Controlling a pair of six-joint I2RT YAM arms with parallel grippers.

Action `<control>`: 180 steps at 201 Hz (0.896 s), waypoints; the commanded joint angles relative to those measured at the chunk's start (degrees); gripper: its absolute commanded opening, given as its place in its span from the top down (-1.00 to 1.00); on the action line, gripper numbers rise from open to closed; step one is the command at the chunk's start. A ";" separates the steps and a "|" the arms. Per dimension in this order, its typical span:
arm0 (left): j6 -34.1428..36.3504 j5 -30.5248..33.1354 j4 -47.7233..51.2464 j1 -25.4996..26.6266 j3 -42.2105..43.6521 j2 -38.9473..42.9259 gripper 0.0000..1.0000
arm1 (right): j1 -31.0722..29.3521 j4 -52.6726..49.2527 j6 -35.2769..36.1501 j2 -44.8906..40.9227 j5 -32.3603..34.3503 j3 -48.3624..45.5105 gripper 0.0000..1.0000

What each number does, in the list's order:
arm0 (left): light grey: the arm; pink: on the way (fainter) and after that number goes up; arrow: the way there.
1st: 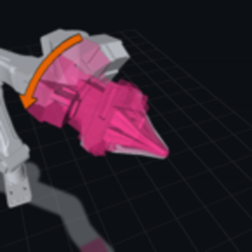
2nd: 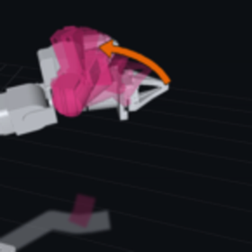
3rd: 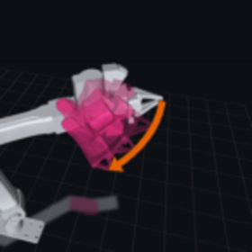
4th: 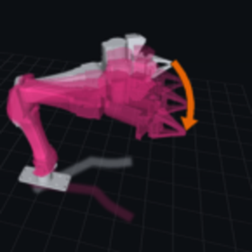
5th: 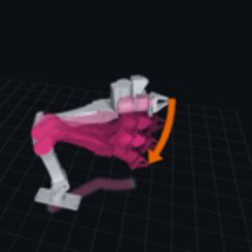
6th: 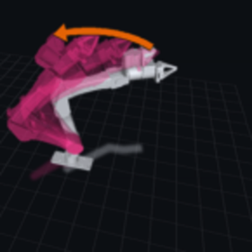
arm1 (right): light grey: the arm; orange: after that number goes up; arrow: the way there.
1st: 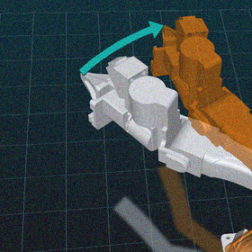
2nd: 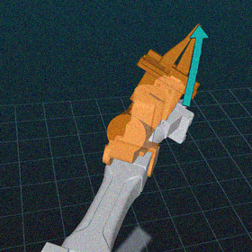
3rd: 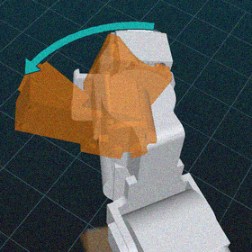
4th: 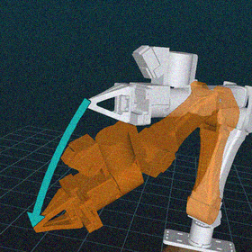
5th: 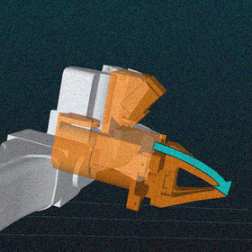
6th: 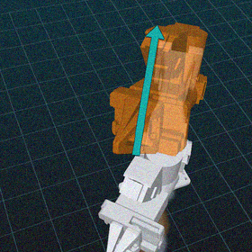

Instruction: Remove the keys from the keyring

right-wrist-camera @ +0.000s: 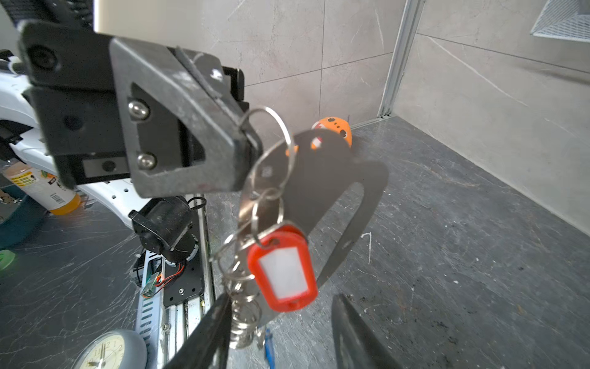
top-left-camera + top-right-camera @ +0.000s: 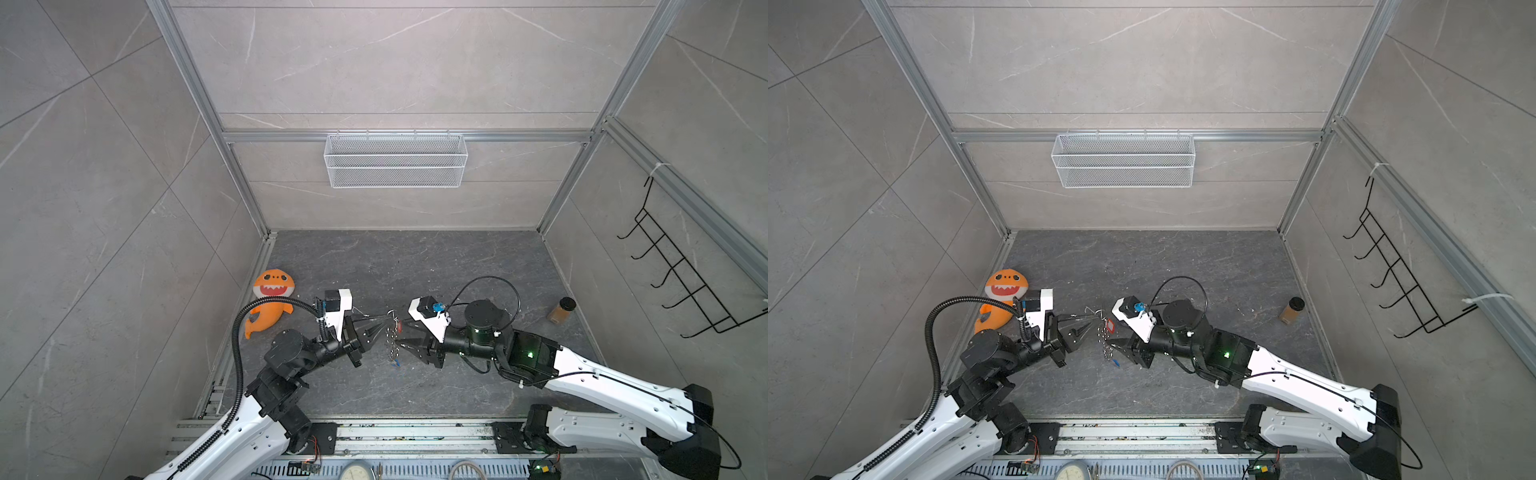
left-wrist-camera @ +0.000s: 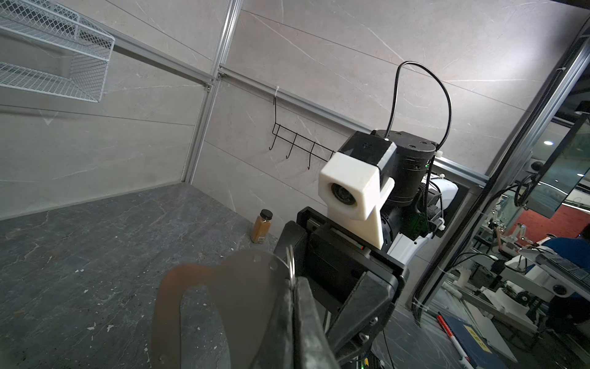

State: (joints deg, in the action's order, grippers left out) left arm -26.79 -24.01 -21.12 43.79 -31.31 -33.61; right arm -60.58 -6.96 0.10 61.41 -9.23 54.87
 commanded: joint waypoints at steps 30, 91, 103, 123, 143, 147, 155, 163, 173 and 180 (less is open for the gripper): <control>0.99 0.71 -3.92 0.28 -1.50 0.69 1.00 | -0.78 -0.09 1.50 0.64 5.67 2.50 -0.05; 0.30 0.40 -4.71 0.28 -1.41 0.04 1.00 | -2.05 1.90 2.33 2.62 6.90 4.10 -0.13; 0.23 0.41 -4.79 0.33 -1.42 -0.20 1.00 | -2.02 1.84 2.56 2.66 6.75 4.36 -0.11; 0.14 0.51 -4.89 0.27 -1.45 -0.45 1.00 | -2.00 1.44 2.97 2.84 6.36 4.99 -0.08; 0.03 0.71 -4.89 0.28 -1.30 -0.37 1.00 | -2.00 0.90 3.23 2.68 7.10 5.33 -0.03; -0.01 0.78 -4.88 0.28 -1.23 -0.33 1.00 | -2.00 0.81 3.21 2.52 7.38 5.33 -0.03; -0.08 0.97 -4.88 0.28 -1.19 -0.16 1.00 | -2.03 0.74 3.37 2.17 8.01 5.18 -0.03; -0.10 1.14 -4.89 0.29 -1.15 0.02 1.00 | -2.00 0.58 3.49 1.84 8.74 5.16 -0.03; -0.19 1.14 -4.80 0.38 -1.09 0.12 1.00 | -2.00 0.19 3.59 1.54 8.96 5.15 0.01; -0.20 1.24 -4.72 0.34 -1.10 0.25 1.00 | -2.04 -0.05 3.60 1.44 9.00 5.16 0.05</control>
State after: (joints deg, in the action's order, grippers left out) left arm -26.83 -23.81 -21.23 43.79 -31.31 -34.39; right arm -62.26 -6.66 2.68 64.03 -2.07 58.22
